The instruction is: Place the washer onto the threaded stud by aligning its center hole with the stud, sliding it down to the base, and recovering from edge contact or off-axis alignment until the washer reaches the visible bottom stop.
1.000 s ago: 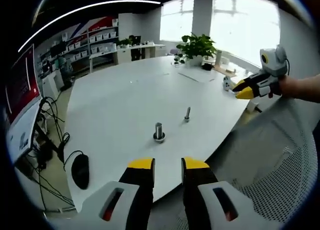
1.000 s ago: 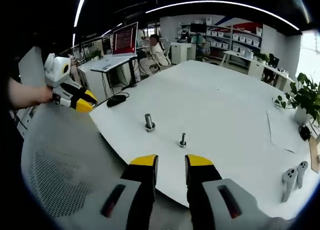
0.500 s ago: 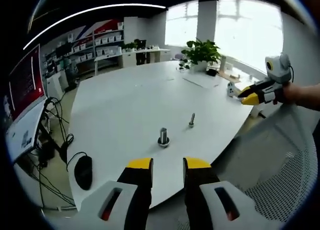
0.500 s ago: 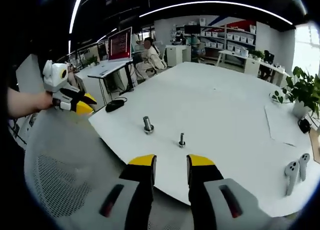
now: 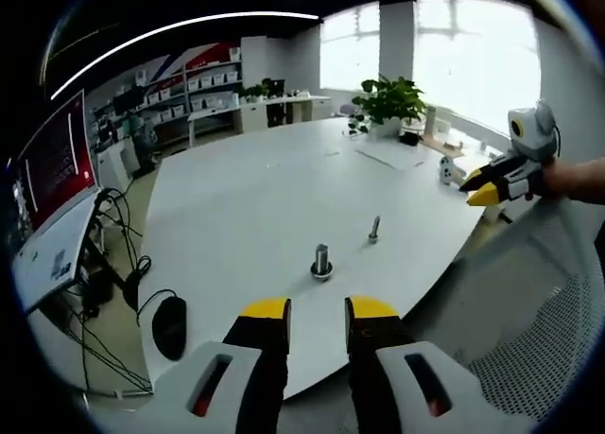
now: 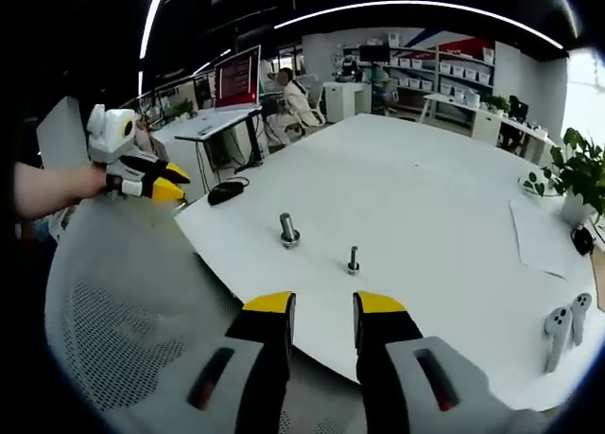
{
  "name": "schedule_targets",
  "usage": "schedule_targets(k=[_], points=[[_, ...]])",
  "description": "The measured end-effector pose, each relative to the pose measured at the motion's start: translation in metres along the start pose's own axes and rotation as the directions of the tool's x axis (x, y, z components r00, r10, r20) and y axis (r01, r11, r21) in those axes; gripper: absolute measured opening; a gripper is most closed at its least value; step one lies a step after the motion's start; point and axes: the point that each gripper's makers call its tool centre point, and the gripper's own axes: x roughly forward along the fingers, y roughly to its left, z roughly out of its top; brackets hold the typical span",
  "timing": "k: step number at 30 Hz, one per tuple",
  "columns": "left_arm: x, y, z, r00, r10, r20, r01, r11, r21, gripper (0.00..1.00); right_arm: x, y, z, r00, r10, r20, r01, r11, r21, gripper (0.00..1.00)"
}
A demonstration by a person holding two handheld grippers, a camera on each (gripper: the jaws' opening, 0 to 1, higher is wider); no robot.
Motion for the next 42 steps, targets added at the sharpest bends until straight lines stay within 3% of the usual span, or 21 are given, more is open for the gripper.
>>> schedule_targets(k=[18,42], points=[[0.0000,0.0019,-0.0033,1.000,0.008,-0.013,-0.008,1.000,0.006,0.20,-0.0026,-0.0015,0.0020,1.000,-0.021,0.011,0.021,1.000,-0.012,0.27],[0.0014,0.0040,-0.0064,0.999,0.020,-0.036,-0.019,1.000,0.019,0.19,-0.0003,0.0015,-0.0005,1.000,0.005,-0.009,-0.005,1.000,-0.019,0.27]])
